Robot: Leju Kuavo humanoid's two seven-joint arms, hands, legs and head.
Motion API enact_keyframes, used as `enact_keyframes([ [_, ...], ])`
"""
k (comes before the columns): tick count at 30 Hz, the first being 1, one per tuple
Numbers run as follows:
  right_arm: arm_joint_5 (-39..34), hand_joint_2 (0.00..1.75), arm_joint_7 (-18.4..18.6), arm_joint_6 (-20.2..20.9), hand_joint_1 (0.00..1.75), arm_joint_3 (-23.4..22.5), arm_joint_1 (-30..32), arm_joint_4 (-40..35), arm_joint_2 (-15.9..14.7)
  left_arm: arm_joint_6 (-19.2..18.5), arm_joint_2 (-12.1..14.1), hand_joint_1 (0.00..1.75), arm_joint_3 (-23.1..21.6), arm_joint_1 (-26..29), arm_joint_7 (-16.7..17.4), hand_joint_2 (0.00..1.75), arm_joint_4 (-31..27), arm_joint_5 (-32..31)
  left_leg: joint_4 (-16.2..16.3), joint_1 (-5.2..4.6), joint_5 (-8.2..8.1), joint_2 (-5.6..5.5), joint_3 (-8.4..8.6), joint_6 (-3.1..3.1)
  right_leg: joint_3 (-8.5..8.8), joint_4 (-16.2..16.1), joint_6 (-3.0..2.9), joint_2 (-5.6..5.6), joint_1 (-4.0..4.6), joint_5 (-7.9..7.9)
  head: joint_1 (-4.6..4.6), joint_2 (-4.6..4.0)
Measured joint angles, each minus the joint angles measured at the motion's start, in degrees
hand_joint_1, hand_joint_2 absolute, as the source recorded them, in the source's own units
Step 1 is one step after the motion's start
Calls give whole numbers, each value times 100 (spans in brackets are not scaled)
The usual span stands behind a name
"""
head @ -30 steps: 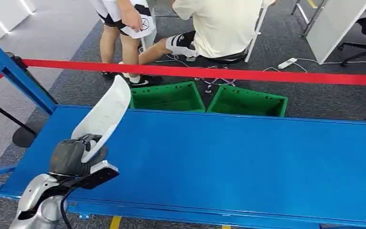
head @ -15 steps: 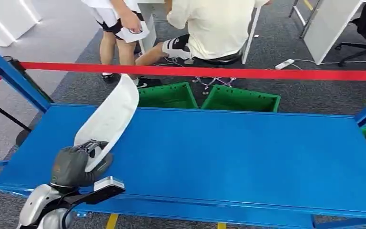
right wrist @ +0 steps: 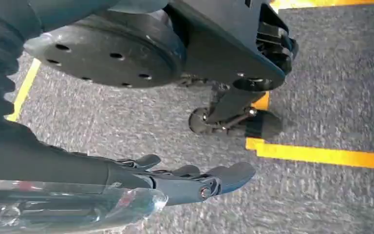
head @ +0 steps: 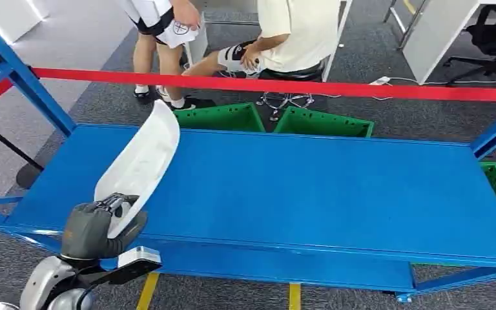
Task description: Take the parts from the cabinet and place them on the table.
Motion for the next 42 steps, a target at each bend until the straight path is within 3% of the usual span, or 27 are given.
enact_keyframes([
  [2, 0, 175, 0, 0, 0, -13, 9, 0, -2, 4, -7, 175, -24, 26, -11, 175, 0, 0, 2, 2, 110, -2, -127, 48, -201, 688, 64, -23, -6, -684, 72, 0],
  [4, 0, 175, 0, 2, 0, -13, -4, 0, 0, 4, -4, 175, -37, 35, -13, 175, 0, 0, 14, -2, 242, 2, -305, 46, -393, 1544, 97, -24, -6, -1104, 79, 0],
  [6, 2, 175, 0, 11, 0, -17, 3, 0, -2, 35, -7, 175, -46, 48, -42, 175, 0, 42, 21, -3, 350, 72, -453, 43, -179, 1582, 104, -28, -6, -893, 79, 0],
  [8, 2, 175, 0, 11, 0, -42, -4, 0, -9, 103, -9, 175, -48, 67, -94, 175, 0, 107, 28, -1, 431, 123, -555, 11, 484, 740, 96, -112, -6, -517, 79, 0],
  [9, -2, 175, 0, 11, 0, -59, -21, 0, -9, 133, -15, 175, -52, 83, -127, 175, 0, 127, 34, -1, 470, 156, -577, -12, 874, 172, 95, -270, -4, -538, 81, 0],
  [10, -9, 175, 2, 11, 0, -68, -53, 0, -9, 179, -22, 175, -55, 113, -162, 175, -2, 136, 36, -26, 505, 197, -592, -54, 1134, -268, 88, -437, 61, -759, 79, 0],
  [11, -13, 175, 4, 11, 0, -70, -70, 0, -9, 232, -26, 175, -63, 130, -201, 175, -4, 138, 22, -18, 549, 256, -573, -93, 1100, -257, -24, -374, 79, -699, 42, 2],
  [14, -18, 175, 35, 11, 0, -103, -40, 0, -9, 468, -55, 175, -127, 150, -381, 175, -4, 190, 5, -12, 656, 398, -575, -190, 936, -284, -171, -222, 90, -590, 50, 0],
  [15, -13, 175, 37, 11, 0, -116, -33, 0, -9, 583, -57, 175, -146, 154, -463, 175, -4, 243, 50, 8, 537, 314, -622, -227, 885, -307, -218, -200, 54, -506, 57, 0],
  [17, -11, 175, 44, 0, 0, -136, -42, 0, -9, 726, -57, 175, -203, 156, -573, 175, -4, 289, 633, 18, -149, 87, -827, -273, 765, -305, -279, -101, 45, -358, 6, 0],
  [19, -7, 175, 44, 0, 0, -157, -50, 0, -9, 783, -55, 175, -238, 157, -627, 175, -2, 313, 1514, 13, -640, 30, -1060, -287, 581, -298, -280, 11, 49, -216, -11, 0],
  [21, 0, 175, 44, 0, 0, -181, -31, 0, -9, 830, -57, 175, -266, 156, -677, 175, 0, 380, 1701, 11, -553, 13, -947, -271, 411, -292, -261, 119, 50, -81, -11, 0],
  [23, 4, 175, 46, 0, 0, -214, -21, 0, -7, 850, -55, 175, -295, 153, -699, 175, 0, 404, 966, 17, -137, -32, -403, -231, 258, -291, -235, 244, 45, 51, -15, 0],
  [24, 4, 175, 44, 0, 0, -216, -26, 0, -9, 859, -55, 175, -304, 150, -701, 175, 0, 411, 397, 28, -18, -162, -15, -210, 191, -288, -205, 322, 38, 120, -18, 0],
  [25, 4, 175, 44, 0, 0, -219, -30, 0, -9, 861, -52, 175, -315, 139, -702, 175, 0, 411, -53, 45, -222, -453, 246, -180, 139, -278, -167, 377, 50, 179, -22, 0],
  [26, 4, 175, 44, -4, 0, -230, -34, -2, -13, 872, -57, 175, -332, 148, -704, 175, 0, 418, -123, 51, -193, -507, 278, -163, 117, -287, -140, 423, 60, 242, -13, 2],
  [29, 2, 175, 39, -9, 0, -260, 11, -4, -15, 877, -61, 175, -363, 142, -769, 175, 0, 515, -106, 22, -101, -335, 187, -61, 59, -363, -24, 604, 35, 440, -28, 0],
  [30, 2, 175, 39, -9, 0, -273, 37, -2, -44, 874, -68, 175, -369, 118, -805, 175, 2, 575, -126, 72, -34, -209, 125, -10, -2, -333, -8, 555, 21, 408, -31, -2],
  [31, 4, 175, 41, -7, 0, -295, 46, -2, -35, 863, -90, 175, -376, 105, -835, 175, 2, 631, -126, 58, 27, -169, 57, 38, -109, -161, 22, 281, 65, 89, 12, 2],
  [32, 7, 175, 46, -7, 0, -306, 47, -2, -35, 866, -107, 175, -376, 103, -877, 175, 4, 665, -125, 43, 84, -94, -13, 63, -219, 237, 52, 110, 53, -307, 79, 0],
  [34, 13, 175, 44, -4, 0, -334, 25, -2, -33, 863, -120, 175, -376, 102, -942, 175, 15, 741, -115, 18, 204, 64, -175, 64, -461, 1226, 91, -28, 22, -888, 76, 0],
  [35, 11, 175, 41, -4, 0, -352, 21, -2, -33, 866, -127, 175, -378, 90, -971, 175, 28, 752, -109, 15, 262, 152, -254, 60, -481, 1554, 106, -38, 9, -968, 83, 0],
  [37, 11, 175, 39, -7, 0, -371, 33, -2, -33, 866, -140, 175, -378, 61, -1012, 175, 53, 763, -106, 14, 361, 300, -389, 45, -168, 1453, 122, -49, -1, -687, 83, 0],
  [39, 11, 175, 37, -9, 0, -404, 35, -4, -35, 863, -153, 175, -378, 38, -1049, 175, 63, 802, -104, 14, 449, 421, -491, 10, 583, 528, 103, -192, 3, -386, 85, 0],
  [40, 9, 175, 35, -11, 0, -407, 21, -7, -35, 859, -164, 175, -378, 24, -1069, 175, 68, 820, -98, 3, 488, 475, -504, -24, 1040, -115, 92, -469, 15, -532, 81, 0],
  [41, 7, 175, 22, -11, 0, -411, -2, -11, -37, 846, -179, 175, -380, 15, -1089, 175, 68, 837, -94, -11, 529, 542, -521, -58, 1326, -552, 75, -547, 90, -673, 79, 0],
  [42, 4, 175, 15, -11, 0, -424, -14, -13, -37, 835, -188, 175, -385, 3, -1097, 175, 77, 853, -111, -8, 582, 623, -505, -90, 1251, -517, 32, -498, 88, -638, 43, 0],
])
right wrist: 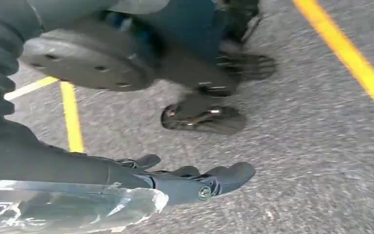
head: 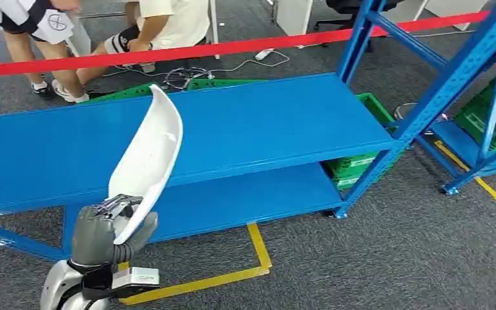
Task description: Take the parts from the cabinet and place them on the table.
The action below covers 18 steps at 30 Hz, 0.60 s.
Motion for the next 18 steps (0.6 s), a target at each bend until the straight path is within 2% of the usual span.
enact_keyframes([
  [1, -2, 175, -13, 2, 0, -24, 7, 0, 0, -4, -7, 175, -5, -23, -9, 175, 7, 2, 2, 18, 27, 59, -2, -15, -85, -5, -20, 79, 19, 16, 16, 0],
  [2, 0, 175, -9, 2, 0, -42, 14, 0, 0, -9, -13, 175, -13, -31, -15, 175, 11, 2, -6, 27, 57, 118, -3, -55, -133, 8, -71, 130, 24, 47, 2, 0],
  [3, -2, 175, -9, 2, 0, -66, 40, 0, 0, -9, -13, 175, -15, -35, -15, 175, 15, 20, 1, 31, 44, 81, -20, -105, -161, -28, -144, 190, -1, 120, 16, 0],
  [4, -2, 175, -11, 2, 0, -74, 48, 0, 11, -17, -11, 175, -15, -46, -22, 175, 26, 28, 101, 43, -181, -230, -55, -159, -204, -23, -185, 225, -26, 179, 2, 0],
  [5, -2, 175, -11, -4, 0, -83, 49, 0, 4, -24, -11, 175, -18, -42, -39, 175, 33, 48, 417, 42, -568, -478, -138, -168, -244, -14, -235, 288, -33, 250, 0, -2],
  [6, -9, 175, -15, -13, 0, -96, 33, 0, 7, -37, -9, 175, -18, -43, -48, 175, 39, 57, 853, 42, -910, -564, -259, -172, -329, -2, -256, 345, -32, 323, -4, 0],
  [7, -11, 175, -15, -13, 0, -107, 15, 0, 9, -41, -7, 175, -18, -46, -50, 175, 55, 66, 1348, 36, -1182, -603, -394, -167, -431, 12, -259, 437, -29, 391, -2, 0],
  [8, -11, 175, -15, -13, 0, -116, 13, 0, 9, -41, -7, 175, -18, -47, -50, 175, 68, 72, 1697, 26, -1300, -615, -462, -161, -529, 38, -252, 512, -28, 446, -4, 0],
  [9, -11, 175, -15, -15, 0, -120, 20, 0, 9, -46, -7, 175, -18, -49, -57, 175, 87, 74, 1796, 25, -1258, -617, -429, -157, -624, 63, -238, 584, -28, 496, 0, 0],
  [10, -11, 175, -15, -13, 0, -122, 31, 0, 9, -55, -9, 175, -22, -54, -68, 175, 103, 83, 1671, 27, -1081, -621, -283, -147, -727, 88, -219, 656, -33, 555, -4, 0],
  [11, -11, 175, -15, -15, 0, -127, 46, 0, 11, -61, -9, 175, -29, -64, -76, 175, 116, 87, 1340, 33, -857, -632, -34, -138, -822, 121, -201, 729, -44, 608, -2, 0],
  [12, -15, 175, -17, -15, 0, -135, 54, 0, 13, -79, -9, 175, -37, -79, -92, 175, 131, 92, 859, 44, -671, -702, 300, -136, -912, 166, -171, 809, -64, 656, -2, 0],
  [13, -17, 175, -20, -15, 0, -160, 55, 0, 13, -103, -9, 175, -44, -105, -136, 175, 149, 109, 356, 80, -698, -980, 622, -151, -990, 223, -130, 874, -69, 690, -9, 0],
  [14, -22, 175, -22, -17, 0, -179, 45, -2, 11, -131, -13, 175, -61, -133, -168, 175, 173, 144, 67, 90, -826, -1175, 786, -132, -1076, 266, -100, 929, -43, 729, -22, 0],
  [15, -26, 175, -28, -17, 0, -208, 48, -7, 11, -177, -18, 175, -81, -160, -188, 175, 199, 190, 53, 89, -842, -1146, 762, -93, -1113, 274, -88, 984, -41, 796, -13, 0],
  [16, -35, 175, -28, -17, 0, -234, 61, -9, 11, -214, -22, 175, -94, -180, -203, 175, 240, 212, 61, 74, -832, -1073, 722, -78, -1136, 261, -61, 1047, -44, 861, -13, 0],
  [17, -37, 175, -28, -20, 0, -254, 88, -9, 11, -227, -33, 175, -101, -191, -216, 175, 267, 227, 95, 49, -806, -1017, 707, -37, -1156, 235, -30, 1112, -55, 920, -6, 0],
  [18, -48, 175, -26, -26, 0, -275, 122, -9, 9, -254, -42, 175, -105, -208, -225, 175, 302, 256, 88, 95, -750, -909, 648, 34, -1192, 233, 6, 1181, -61, 970, -11, 0],
])
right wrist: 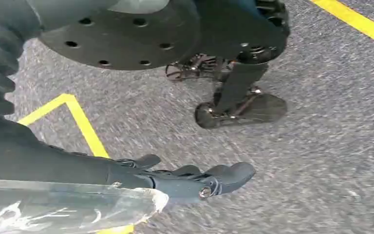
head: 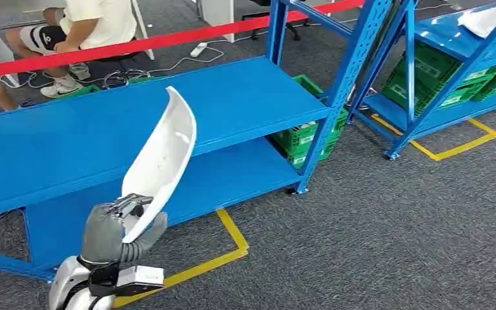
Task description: Take the parts from the cabinet and place them on the table.
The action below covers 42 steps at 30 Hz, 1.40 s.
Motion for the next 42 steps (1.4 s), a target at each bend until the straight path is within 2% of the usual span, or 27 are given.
enact_keyframes([
  [1, -13, 175, 0, -11, 0, -37, 19, -2, -2, -41, -4, 175, -11, -50, -13, 175, 39, 11, -1, -5, 47, 87, -41, 62, -62, 74, 21, -222, 21, -165, 5, 0],
  [3, -39, 175, 2, -11, 0, -87, 19, -4, 7, -91, -31, 175, -33, -84, -44, 175, 96, 26, 1, -45, 156, 224, -169, 140, -294, 758, 74, -618, 14, -870, 112, 0],
  [5, -48, 175, -2, -7, 0, -129, -6, -7, 9, -155, -46, 175, -37, -120, -52, 175, 164, 48, 11, -78, 267, 397, -314, 145, -480, 1654, 97, -720, -24, -1322, 109, 0],
  [6, -59, 175, 0, -9, 0, -146, -7, -9, 13, -188, -52, 175, -50, -157, -63, 175, 214, 48, 18, -85, 323, 485, -391, 143, -468, 1894, 111, -725, -34, -1297, 114, 0],
  [7, -68, 175, 0, -7, 0, -171, -4, -9, 13, -210, -59, 175, -59, -185, -63, 175, 247, 50, 21, -88, 374, 562, -461, 137, -339, 1885, 119, -727, -43, -1130, 114, 0],
  [9, -70, 175, 2, -7, 0, -234, 1, -9, 18, -262, -79, 175, -81, -231, -90, 175, 297, 120, 32, -90, 474, 693, -595, 107, 248, 1235, 123, -793, -56, -726, 111, 0],
  [10, -68, 175, 2, -9, 0, -258, -6, -15, 26, -291, -101, 175, -87, -254, -101, 175, 312, 168, 39, -91, 522, 744, -635, 83, 707, 643, 123, -962, -56, -711, 114, 0],
  [11, -61, 175, 0, -9, 0, -275, -35, -24, 44, -321, -122, 175, -92, -261, -101, 175, 325, 220, 43, -110, 559, 800, -658, 43, 1094, 50, 141, -1172, -15, -1001, 120, 0],
  [12, -59, 175, -7, -9, 0, -288, -54, -42, 46, -347, -125, 175, -92, -280, -101, 175, 337, 267, 45, -110, 609, 869, -663, 4, 1208, -161, 54, -1134, 29, -1042, 98, 0],
  [15, -52, 175, -22, -7, 0, -367, -22, -59, 66, -420, -157, 175, -120, -302, -88, 175, 402, 352, 8, -64, 742, 1036, -665, -95, 978, -141, -86, -974, 76, -913, 101, -2],
  [16, -52, 175, -22, -7, 0, -387, 13, -59, 81, -420, -157, 175, -122, -310, -87, 175, 426, 367, 48, -44, 664, 890, -713, -150, 914, -165, -149, -934, 41, -813, 105, -2],
  [18, -48, 175, -20, -18, 0, -415, 17, -85, 85, -441, -155, 175, -125, -306, -87, 175, 461, 396, 535, -46, -28, 430, -866, -175, 785, -161, -238, -837, 39, -658, 72, 0],
  [20, -41, 175, -24, -9, 0, -424, -4, -101, 101, -454, -151, 175, -120, -316, -87, 175, 520, 415, 1453, -71, -629, 312, -1073, -153, 543, -149, -255, -667, 55, -474, 48, 0],
  [22, -37, 175, -22, -4, 0, -446, 2, -103, 116, -461, -149, 175, -122, -318, -89, 175, 568, 417, 1747, -101, -527, 296, -990, -112, 336, -136, -262, -525, 70, -311, 42, 0],
  [25, 0, 175, -22, -4, 0, -470, 9, -103, 153, -590, -149, 175, -129, -356, -107, 175, 610, 512, 806, -118, 29, 160, -245, -28, 41, -98, -226, -311, 73, -87, 37, 0],
  [26, 13, 175, -20, -4, 0, -485, -1, -105, 171, -660, -157, 175, -133, -371, -138, 175, 616, 599, 247, -117, -85, -134, 174, 4, -35, -71, -200, -245, 73, -13, 37, 0],
  [27, 28, 175, -22, -4, 0, -507, -10, -109, 170, -713, -164, 175, -138, -379, -182, 175, 621, 682, -197, -89, -232, -211, 409, 37, -100, -29, -181, -185, 105, 46, 35, 0],
  [30, 48, 175, -22, -4, 0, -546, 47, -116, 175, -791, -173, 175, -140, -393, -232, 175, 664, 820, -106, -151, -155, -55, 280, 93, -157, -107, -81, -8, 77, 263, 37, 0],
  [31, 48, 175, -22, -7, 0, -564, 65, -122, 164, -859, -179, 175, -138, -405, -264, 175, 684, 915, -121, -77, -89, 78, 222, 148, -190, -104, -76, 19, 52, 299, 33, 0],
  [33, 74, 175, -22, -4, 0, -570, 78, -122, 179, -988, -197, 175, -140, -417, -343, 175, 704, 1043, -122, -89, 12, 173, 95, 215, -373, 314, 7, -484, 84, -351, 140, -2],
  [35, 85, 175, -33, 2, 0, -586, 44, -127, 181, -1121, -192, 175, -131, -416, -396, 175, 728, 1159, -116, -96, 124, 345, -37, 200, -596, 1249, 86, -691, 23, -957, 142, -2],
  [36, 92, 175, -39, 11, 0, -599, 35, -127, 186, -1169, -192, 175, -131, -417, -411, 175, 741, 1209, -109, -95, 173, 431, -100, 188, -675, 1653, 117, -719, -9, -1022, 151, 0],
  [37, 98, 175, -39, 13, 0, -603, 33, -127, 188, -1200, -192, 175, -133, -418, -415, 175, 760, 1224, -107, -95, 218, 528, -162, 169, -667, 1866, 149, -729, -51, -911, 149, -2],
  [38, 98, 175, -39, 13, 0, -605, 37, -127, 188, -1215, -192, 175, -133, -418, -422, 175, 776, 1241, -106, -94, 255, 616, -217, 153, -526, 1805, 173, -739, -87, -730, 149, 0],
  [40, 100, 175, -39, 13, 0, -621, 43, -129, 188, -1232, -194, 175, -131, -425, -424, 175, 795, 1263, -98, -78, 318, 753, -286, 86, 205, 905, 218, -884, -133, -501, 146, -2],
  [41, 101, 175, -42, 11, 0, -632, 31, -131, 190, -1235, -199, 175, -131, -431, -426, 175, 800, 1265, -81, -81, 340, 815, -286, 47, 681, 269, 251, -1121, -143, -618, 151, 0],
  [42, 101, 175, -48, 11, 0, -634, -2, -135, 221, -1235, -201, 175, -127, -436, -428, 175, 800, 1274, -73, -95, 352, 868, -319, 10, 911, -74, 221, -1215, -61, -785, 182, 0],
])
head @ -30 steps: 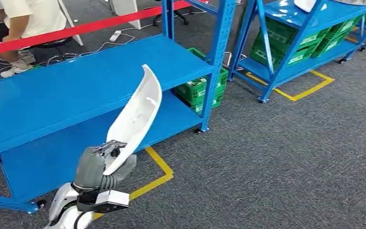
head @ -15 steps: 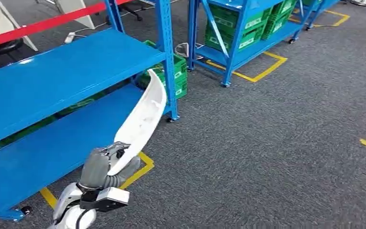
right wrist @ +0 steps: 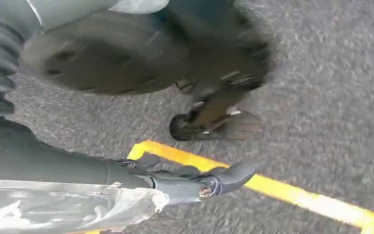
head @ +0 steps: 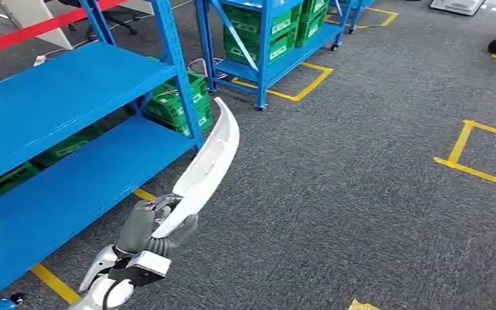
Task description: Take the parts from the cabinet and place them on the table.
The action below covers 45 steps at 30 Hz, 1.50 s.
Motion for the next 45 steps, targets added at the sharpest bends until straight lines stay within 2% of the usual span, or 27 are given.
enact_keyframes([
  [4, 2, 175, 2, 0, 0, -48, 36, -18, 2, -129, -37, 175, -2, -54, 4, 175, 44, 177, 7, 22, 43, 220, 11, -157, -207, 30, -313, 254, 40, 41, -50, 0],
  [5, 2, 175, 4, -2, 0, -61, 45, -22, 4, -155, -39, 175, 0, -67, 9, 175, 55, 203, 76, 53, -36, 28, -18, -191, -172, 22, -361, 300, 19, 74, -53, -2],
  [6, 2, 175, 9, -4, 0, -70, 46, -29, 4, -197, -44, 175, 0, -73, 11, 175, 72, 217, 387, 54, -337, -313, -152, -198, -220, 25, -420, 359, 20, 128, -66, -2],
  [7, 9, 175, 9, -7, 0, -72, 32, -37, 6, -221, -44, 175, 0, -72, 13, 175, 85, 221, 853, 48, -629, -462, -344, -199, -265, 26, -462, 424, 30, 166, -90, 0],
  [9, 20, 175, 13, -7, 0, -74, 26, -39, 9, -223, -42, 175, 0, -77, 13, 175, 127, 221, 1739, 24, -983, -565, -727, -175, -346, 29, -499, 587, 73, 217, -118, 0],
  [10, 24, 175, 26, -4, 0, -77, 36, -42, 13, -227, -44, 175, 0, -77, 11, 175, 146, 221, 1862, 11, -957, -573, -782, -149, -367, 29, -504, 674, 93, 237, -127, 0],
  [11, 33, 175, 37, -4, 0, -87, 47, -46, 17, -238, -44, 175, 0, -82, 2, 175, 162, 223, 1752, -7, -800, -578, -713, -113, -381, 32, -504, 758, 111, 250, -122, -2],
  [13, 35, 175, 46, -4, 0, -122, 60, -50, 24, -247, -50, 175, 0, -99, -20, 175, 186, 232, 886, -38, -271, -661, -271, -16, -391, 39, -497, 937, 142, 277, -127, 0],
  [14, 35, 175, 44, -4, 0, -142, 59, -53, 37, -254, -61, 175, 0, -111, -33, 175, 192, 241, 344, -47, -72, -863, 12, 36, -401, 39, -488, 1019, 139, 289, -122, 0],
  [15, 35, 175, 44, -7, 0, -157, 48, -55, 54, -260, -63, 175, 0, -118, -35, 175, 197, 245, 117, -38, -123, -1030, 168, 84, -431, 61, -469, 1071, 176, 303, -116, 0],
  [17, 37, 175, 44, -11, 0, -166, 44, -77, 54, -267, -79, 175, 0, -129, -46, 175, 212, 258, 38, -23, -139, -955, 141, 41, -483, 72, -422, 1203, 162, 341, -125, 0],
  [19, 44, 175, 44, -11, 0, -175, 78, -79, 57, -282, -90, 175, 0, -138, -48, 175, 216, 269, 38, -35, -134, -890, 130, 52, -512, 49, -382, 1268, 148, 367, -114, 0],
  [26, 46, 175, 41, -11, 0, -179, 85, -79, 57, -282, -94, 175, 0, -139, -48, 175, 216, 273, 29, -24, -124, -876, 131, 63, -525, 52, -374, 1283, 153, 368, -116, 0],
  [27, 54, 175, 35, -11, 0, -208, 122, -85, 59, -282, -118, 175, 0, -155, -48, 175, 221, 275, -19, 20, -86, -748, 133, 129, -681, 318, -327, 841, 179, 188, -95, 0],
  [28, 68, 175, 35, -11, 0, -212, 96, -92, 68, -273, -125, 175, 18, -139, -48, 175, 238, 282, -16, 16, -86, -599, 128, 137, -1084, 1179, -240, 552, 125, -282, -42, 0],
  [29, 76, 175, 35, -11, 0, -214, 98, -94, 81, -260, -125, 175, 42, -135, -46, 175, 297, 282, -9, 25, -110, -262, 146, 101, -1133, 1431, -115, 458, -14, -187, -39, 0],
  [30, 76, 175, 35, -13, 0, -214, 99, -107, 81, -260, -129, 175, 50, -136, -46, 175, 304, 282, -3, 44, -144, -154, 189, 48, -560, 428, -72, 248, -39, 223, -39, 0],
  [31, 77, 175, 35, -13, 0, -214, 76, -109, 126, -258, -129, 175, 59, -136, -46, 175, 304, 282, 2, 7, -169, -113, 201, 6, -407, 142, -62, 13, 17, 160, -13, 0],
  [32, 76, 175, 35, -15, 0, -214, 61, -116, 131, -256, -129, 175, 64, -144, -46, 175, 306, 282, 30, -19, -184, -61, 198, -27, -391, 117, -164, 132, -8, 221, -39, 0],
  [35, 96, 175, 39, -20, 0, -221, 68, -120, 131, -225, -133, 175, 68, -144, -46, 175, 306, 284, 15, 4, -172, 79, 199, -98, -477, 166, -293, 306, 34, 210, -37, -2],
  [36, 103, 175, 44, -20, 0, -232, 74, -131, 131, -208, -136, 175, 75, -144, -46, 175, 306, 291, 33, 36, -232, 43, 197, -160, -463, 138, -357, 377, 4, 240, -44, 0],
  [38, 144, 175, 44, -22, 0, -247, 74, -136, 131, -173, -131, 175, 79, -131, -46, 175, 304, 300, 539, 41, -581, -409, -18, -162, -473, 136, -420, 470, 7, 255, -53, 0],
  [40, 168, 175, 44, -20, 0, -251, 47, -138, 131, -149, -120, 175, 96, -78, -46, 175, 306, 317, 1613, 31, -1030, -563, -558, -146, -501, 137, -447, 635, 21, 268, -92, 0],
  [41, 181, 175, 44, -17, 0, -254, 48, -138, 131, -142, -114, 175, 101, -59, -46, 175, 310, 317, 1931, 25, -1090, -576, -744, -131, -509, 138, -451, 711, 29, 271, -94, 0],
  [42, 192, 175, 44, -17, 0, -254, 56, -138, 131, -140, -111, 175, 103, -46, -46, 175, 310, 319, 1967, 20, -1011, -582, -797, -111, -509, 138, -453, 791, 33, 274, -94, 0],
  [43, 199, 175, 44, -18, 0, -256, 61, -138, 133, -125, -105, 175, 107, -40, -46, 175, 310, 326, 1740, 17, -781, -589, -725, -89, -509, 142, -451, 878, 34, 277, -96, 0],
  [45, 203, 175, 44, -18, 0, -260, 65, -138, 133, -118, -98, 175, 112, -40, -46, 175, 310, 339, 842, 25, -242, -691, -323, -51, -505, 146, -426, 1042, 28, 293, -96, 0],
])
